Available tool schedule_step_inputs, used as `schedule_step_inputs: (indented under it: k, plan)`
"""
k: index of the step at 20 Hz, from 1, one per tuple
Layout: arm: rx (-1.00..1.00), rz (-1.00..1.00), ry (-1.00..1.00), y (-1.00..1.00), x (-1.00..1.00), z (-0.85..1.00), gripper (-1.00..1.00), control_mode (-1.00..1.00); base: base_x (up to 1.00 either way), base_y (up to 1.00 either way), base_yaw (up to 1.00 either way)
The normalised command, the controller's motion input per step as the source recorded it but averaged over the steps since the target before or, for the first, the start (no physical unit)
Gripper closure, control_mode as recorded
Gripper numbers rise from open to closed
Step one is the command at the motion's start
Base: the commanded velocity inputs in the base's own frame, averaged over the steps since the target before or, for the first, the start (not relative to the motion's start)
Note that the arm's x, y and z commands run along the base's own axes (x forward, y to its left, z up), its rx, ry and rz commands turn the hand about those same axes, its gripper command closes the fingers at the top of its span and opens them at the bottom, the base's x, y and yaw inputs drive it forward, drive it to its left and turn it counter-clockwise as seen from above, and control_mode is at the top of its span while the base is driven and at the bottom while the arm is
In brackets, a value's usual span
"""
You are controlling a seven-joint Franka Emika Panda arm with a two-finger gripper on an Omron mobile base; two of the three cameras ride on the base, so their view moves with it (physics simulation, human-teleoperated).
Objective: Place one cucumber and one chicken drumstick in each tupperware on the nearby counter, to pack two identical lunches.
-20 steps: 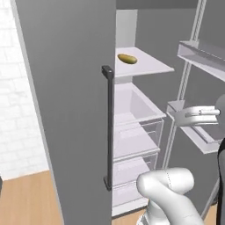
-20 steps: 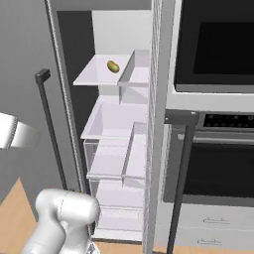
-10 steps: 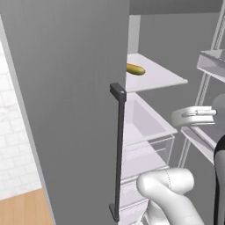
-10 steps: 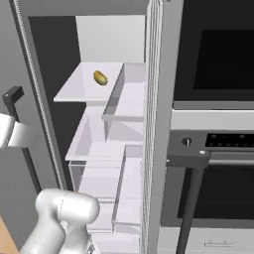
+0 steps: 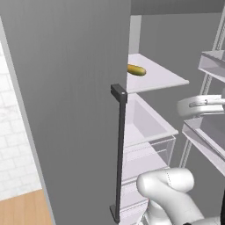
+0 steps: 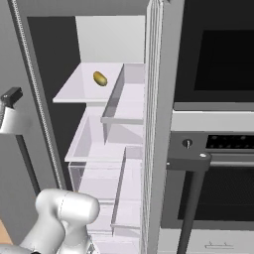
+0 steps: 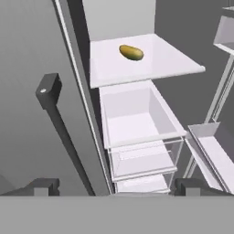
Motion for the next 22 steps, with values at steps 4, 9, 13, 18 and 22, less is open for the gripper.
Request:
schedule_step_inputs:
  k: [4, 9, 13, 18, 22]
  plan:
    - [-0.18, 0.24, -0.01, -0.02, 0.18, 0.26, -1.0, -1.0, 0.0, 0.0, 0.0]
    - [-0.12, 0.28, 0.0, -0.06, 0.64, 0.04, -1.0, -1.0, 0.0, 0.0, 0.0]
    - [-0.04, 0.02, 0.0, -0.15, 0.93, -0.02, -1.0, -1.0, 0.0, 0.0, 0.0]
    - [-0.03, 0.0, -0.02, -0.22, 0.69, -0.16, -1.0, -1.0, 0.0, 0.0, 0.0]
    - [-0.03, 0.0, -0.01, -0.18, 0.69, -0.28, -1.0, -1.0, 0.0, 0.0, 0.0]
